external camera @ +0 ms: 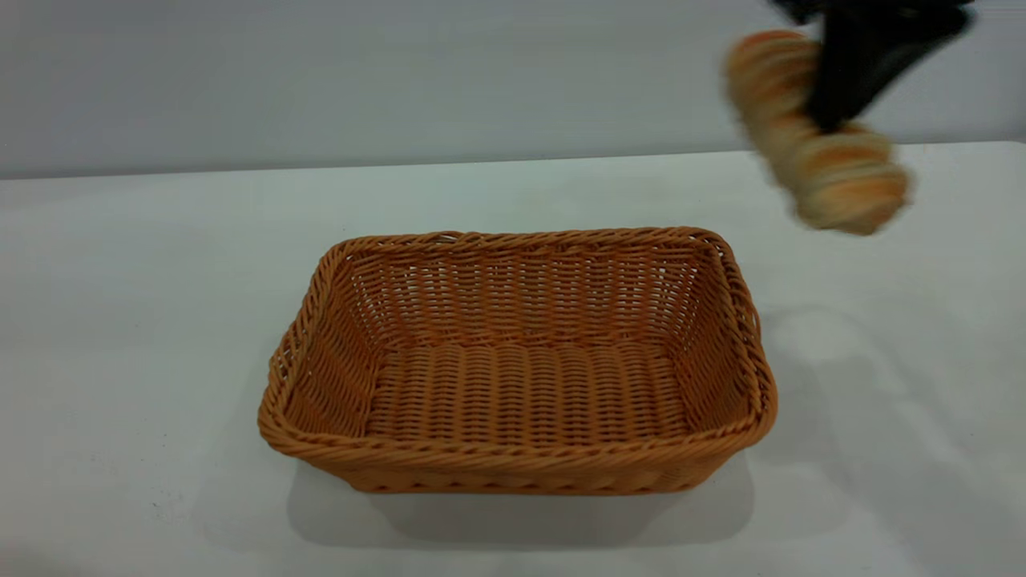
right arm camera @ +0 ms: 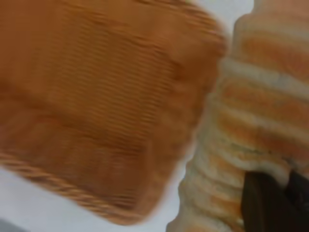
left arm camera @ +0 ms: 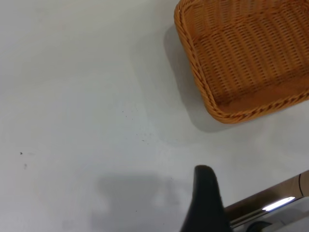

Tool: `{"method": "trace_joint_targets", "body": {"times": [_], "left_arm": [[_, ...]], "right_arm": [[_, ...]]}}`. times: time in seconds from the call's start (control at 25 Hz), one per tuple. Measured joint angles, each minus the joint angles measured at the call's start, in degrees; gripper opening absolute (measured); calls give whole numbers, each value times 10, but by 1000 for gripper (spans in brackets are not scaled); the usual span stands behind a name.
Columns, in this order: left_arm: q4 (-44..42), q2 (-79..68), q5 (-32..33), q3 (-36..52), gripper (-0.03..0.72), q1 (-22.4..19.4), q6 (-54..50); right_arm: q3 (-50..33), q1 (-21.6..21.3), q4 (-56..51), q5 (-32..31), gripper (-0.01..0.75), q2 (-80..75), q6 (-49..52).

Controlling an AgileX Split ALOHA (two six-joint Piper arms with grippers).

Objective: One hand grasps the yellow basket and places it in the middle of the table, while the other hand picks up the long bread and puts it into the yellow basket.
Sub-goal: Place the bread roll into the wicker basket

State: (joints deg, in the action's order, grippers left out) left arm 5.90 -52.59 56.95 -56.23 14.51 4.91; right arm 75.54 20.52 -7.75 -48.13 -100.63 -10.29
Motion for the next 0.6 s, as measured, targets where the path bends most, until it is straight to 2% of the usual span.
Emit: {"method": "trace_joint_targets", "body": {"times": [0.28,0.6], "left_arm": [[2,0,4,0,586,0,0],[2,0,5,0,586,0,0]], "right_arm": [[0,86,-37,75,23,-77,-40],[0,103,-37,181,32,-184,-72]]}}
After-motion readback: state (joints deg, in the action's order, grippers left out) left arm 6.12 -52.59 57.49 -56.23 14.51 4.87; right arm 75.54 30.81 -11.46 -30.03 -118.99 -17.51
